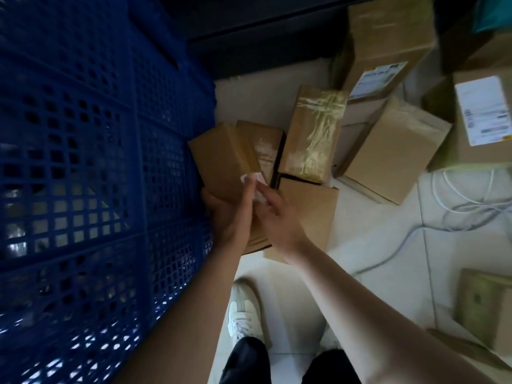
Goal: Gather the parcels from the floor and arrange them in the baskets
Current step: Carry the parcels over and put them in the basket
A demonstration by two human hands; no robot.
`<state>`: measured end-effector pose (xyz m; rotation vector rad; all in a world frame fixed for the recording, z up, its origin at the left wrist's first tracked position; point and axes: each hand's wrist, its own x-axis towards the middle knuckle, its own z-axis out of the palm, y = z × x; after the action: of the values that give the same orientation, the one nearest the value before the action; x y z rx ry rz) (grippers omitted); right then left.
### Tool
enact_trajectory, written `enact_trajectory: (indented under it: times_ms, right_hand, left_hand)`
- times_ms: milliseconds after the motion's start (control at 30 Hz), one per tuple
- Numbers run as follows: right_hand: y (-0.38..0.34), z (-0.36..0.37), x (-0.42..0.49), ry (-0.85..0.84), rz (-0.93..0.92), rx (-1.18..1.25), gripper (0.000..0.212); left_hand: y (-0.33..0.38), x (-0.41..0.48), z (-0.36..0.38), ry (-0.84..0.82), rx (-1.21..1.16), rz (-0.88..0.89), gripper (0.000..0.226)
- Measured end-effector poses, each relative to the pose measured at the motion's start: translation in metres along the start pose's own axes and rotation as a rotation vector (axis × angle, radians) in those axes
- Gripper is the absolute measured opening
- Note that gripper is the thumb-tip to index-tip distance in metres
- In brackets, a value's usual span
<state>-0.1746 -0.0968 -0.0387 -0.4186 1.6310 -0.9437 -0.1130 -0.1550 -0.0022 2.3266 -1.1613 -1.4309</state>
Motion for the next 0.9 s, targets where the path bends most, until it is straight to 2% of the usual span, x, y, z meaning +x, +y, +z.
enact_trajectory:
  times_ms: [67,167,233,300,367,467,600,733,900]
  right_hand:
    - [-0.001,0.000,-0.002,0.032,-0.002,0.064,0.039]
    - [-0.005,-0.016,-0.006,0.103,0.103,0.304,0.041]
    - [-0.011,-0.037,-0.006,0.230,0.107,0.332,0.033]
    - [-0.015,-0.059,-0.004,0.335,0.114,0.288,0.026]
    - [-0.014,-0.079,-0.003,0.379,0.161,0.249,0.028]
    - [-0.011,-0.092,-0.008,0.318,0.188,0.336,0.032]
    - [0.007,-0.087,-0.020,0.348,0.169,0.341,0.053]
    - [0.027,-0.083,-0.034,0.364,0.215,0.368,0.070]
    - [0.042,-0.077,-0.049,0.365,0.236,0.402,0.055]
  left_hand:
    - [0.003,0.000,-0.001,0.007,0.052,0.008,0.108]
    - [0.007,0.000,-0.007,0.012,0.044,0.025,0.103]
    - [0.010,-0.005,-0.011,-0.057,0.004,0.054,0.090]
    - [0.016,-0.009,-0.016,-0.127,-0.040,0.079,0.061]
    - [0.018,-0.009,-0.022,-0.202,-0.101,0.049,0.037]
    - [0.012,-0.013,-0.021,-0.342,-0.142,-0.019,0.034]
    - [-0.002,-0.021,-0.005,-0.345,-0.114,0.026,0.019]
    - [-0.020,-0.022,0.005,-0.338,-0.061,0.104,0.022]
    - [-0.029,-0.022,0.009,-0.323,-0.008,0.158,0.033]
